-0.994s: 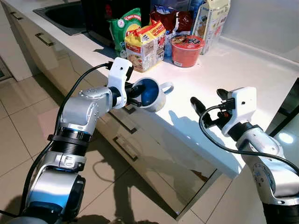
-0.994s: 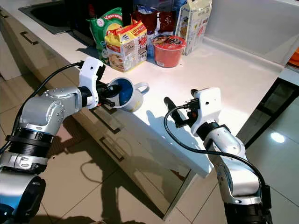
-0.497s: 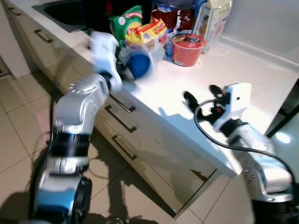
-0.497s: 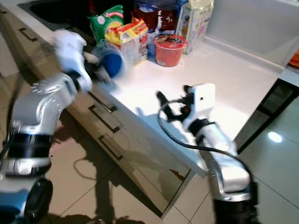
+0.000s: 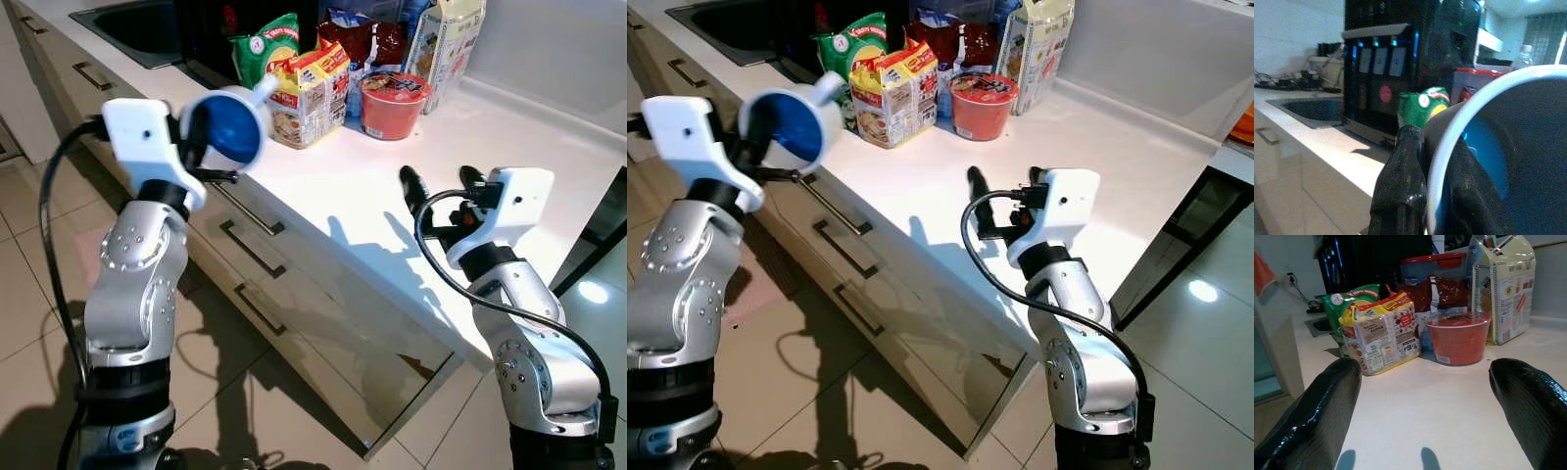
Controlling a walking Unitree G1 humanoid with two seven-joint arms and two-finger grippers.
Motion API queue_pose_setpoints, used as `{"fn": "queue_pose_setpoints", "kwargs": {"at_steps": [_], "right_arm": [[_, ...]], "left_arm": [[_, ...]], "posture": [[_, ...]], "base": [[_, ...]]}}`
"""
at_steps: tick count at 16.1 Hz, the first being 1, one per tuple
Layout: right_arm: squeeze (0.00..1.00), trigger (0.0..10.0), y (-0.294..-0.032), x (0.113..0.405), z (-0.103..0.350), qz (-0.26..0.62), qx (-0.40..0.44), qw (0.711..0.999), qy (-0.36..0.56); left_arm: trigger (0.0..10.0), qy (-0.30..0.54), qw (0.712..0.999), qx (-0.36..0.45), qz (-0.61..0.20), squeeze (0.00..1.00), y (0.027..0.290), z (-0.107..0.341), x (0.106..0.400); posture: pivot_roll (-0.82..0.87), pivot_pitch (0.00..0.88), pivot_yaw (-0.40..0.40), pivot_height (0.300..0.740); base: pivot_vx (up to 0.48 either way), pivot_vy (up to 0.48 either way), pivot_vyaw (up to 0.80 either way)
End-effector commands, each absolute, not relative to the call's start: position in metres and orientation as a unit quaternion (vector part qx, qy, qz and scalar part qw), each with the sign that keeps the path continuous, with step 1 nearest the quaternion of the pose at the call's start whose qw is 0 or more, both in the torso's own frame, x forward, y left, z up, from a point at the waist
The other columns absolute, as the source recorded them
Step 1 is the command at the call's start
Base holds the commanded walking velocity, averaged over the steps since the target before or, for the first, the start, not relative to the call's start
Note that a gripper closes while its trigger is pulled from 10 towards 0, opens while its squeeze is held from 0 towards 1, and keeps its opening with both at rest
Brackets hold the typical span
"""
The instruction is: Setting the table
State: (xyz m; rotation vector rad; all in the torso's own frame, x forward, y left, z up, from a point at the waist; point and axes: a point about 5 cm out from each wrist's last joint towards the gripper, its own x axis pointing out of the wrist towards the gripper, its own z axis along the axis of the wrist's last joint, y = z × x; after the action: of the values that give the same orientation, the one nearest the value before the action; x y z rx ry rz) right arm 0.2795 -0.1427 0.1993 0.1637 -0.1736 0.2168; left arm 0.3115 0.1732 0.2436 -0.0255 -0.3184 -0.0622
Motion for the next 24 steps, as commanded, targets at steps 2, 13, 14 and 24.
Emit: {"fn": "queue_pose_setpoints", "kwargs": {"at_steps": [2, 13, 14, 24], "right_arm": [[0.00, 10.0, -0.144, 0.275, 0.204, 0.103, 0.066, 0.988, -0.100], [0.00, 10.0, -0.142, 0.270, 0.198, 0.105, 0.046, 0.989, -0.092], [0.00, 10.0, -0.143, 0.271, 0.199, 0.103, 0.045, 0.989, -0.094], [0.00, 10.0, -0.142, 0.272, 0.198, 0.094, 0.043, 0.990, -0.099]], "left_arm": [[10.0, -0.164, 0.986, 0.001, -0.013, 0.00, 0.175, 0.243, 0.308], [10.0, -0.156, 0.986, 0.042, -0.032, 0.00, 0.157, 0.234, 0.302], [10.0, -0.159, 0.986, 0.043, -0.034, 0.00, 0.155, 0.235, 0.302], [10.0, -0.157, 0.985, 0.062, -0.033, 0.00, 0.154, 0.234, 0.306]], "posture": [[-0.01, 0.000, -0.028, 0.740], [-0.01, 0.000, -0.036, 0.740], [0.00, 0.000, -0.039, 0.740], [0.00, 0.000, -0.018, 0.740]], "base": [[0.000, 0.000, 0.00], [0.000, -0.305, 0.00], [0.000, -0.469, 0.00], [0.000, -0.472, 0.32]]}}
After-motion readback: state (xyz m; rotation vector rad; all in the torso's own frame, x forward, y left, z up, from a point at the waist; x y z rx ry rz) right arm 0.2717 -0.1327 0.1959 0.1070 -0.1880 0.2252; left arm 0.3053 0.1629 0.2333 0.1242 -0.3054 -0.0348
